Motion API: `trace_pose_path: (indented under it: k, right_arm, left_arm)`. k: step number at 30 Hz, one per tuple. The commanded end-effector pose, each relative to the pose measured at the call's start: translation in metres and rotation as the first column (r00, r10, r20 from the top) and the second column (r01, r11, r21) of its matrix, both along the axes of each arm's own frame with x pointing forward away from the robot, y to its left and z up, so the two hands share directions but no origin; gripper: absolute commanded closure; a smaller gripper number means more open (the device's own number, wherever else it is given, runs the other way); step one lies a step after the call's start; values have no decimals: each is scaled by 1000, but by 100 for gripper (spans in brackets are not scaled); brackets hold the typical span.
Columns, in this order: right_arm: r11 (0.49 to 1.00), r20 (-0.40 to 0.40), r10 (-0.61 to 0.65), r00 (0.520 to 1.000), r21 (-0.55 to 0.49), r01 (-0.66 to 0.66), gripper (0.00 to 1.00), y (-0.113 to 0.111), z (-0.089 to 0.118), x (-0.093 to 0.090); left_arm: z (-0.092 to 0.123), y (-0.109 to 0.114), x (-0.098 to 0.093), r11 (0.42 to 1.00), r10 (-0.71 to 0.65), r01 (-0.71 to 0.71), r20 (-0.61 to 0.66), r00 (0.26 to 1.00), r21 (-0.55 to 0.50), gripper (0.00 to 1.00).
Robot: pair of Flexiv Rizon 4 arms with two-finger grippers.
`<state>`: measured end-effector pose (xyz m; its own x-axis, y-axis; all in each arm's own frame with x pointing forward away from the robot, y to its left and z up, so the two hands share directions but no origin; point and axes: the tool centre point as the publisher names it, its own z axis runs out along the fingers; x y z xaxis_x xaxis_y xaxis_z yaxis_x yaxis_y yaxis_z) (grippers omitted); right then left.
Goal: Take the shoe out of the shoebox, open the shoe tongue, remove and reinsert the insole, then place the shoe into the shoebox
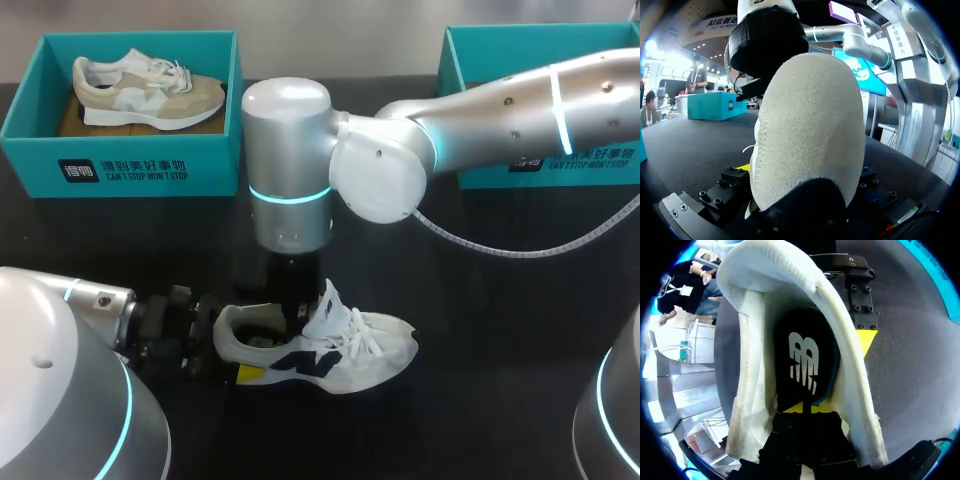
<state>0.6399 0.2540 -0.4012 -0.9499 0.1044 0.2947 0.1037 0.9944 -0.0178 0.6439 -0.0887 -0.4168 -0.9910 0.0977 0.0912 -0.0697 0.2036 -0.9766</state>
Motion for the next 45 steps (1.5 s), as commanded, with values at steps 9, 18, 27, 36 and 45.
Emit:
trace_pose_path:
  k: [9,18,27,36,45]
  right_arm:
    - [985,223,-12,975,168,-26,100,-19,31,-13]
    - [968,278,37,960,228,-103,100,-19,40,-3]
    - [952,329,63,942,263,-155,100,-29,50,-2]
    - [896,415,146,898,328,-298,100,-30,60,3]
    - [840,464,249,850,334,-428,100,-15,75,13]
  left_arm:
    - [-2,0,2,1000,2,-2,-1,1000,1,100]
    - [-2,0,2,1000,2,-2,-1,1000,1,100]
    - [-2,0,2,1000,2,-2,-1,1000,1,100]
    - [-2,0,2,1000,2,-2,-1,1000,1,100]
    - [-2,0,2,1000,2,-2,-1,1000,1,100]
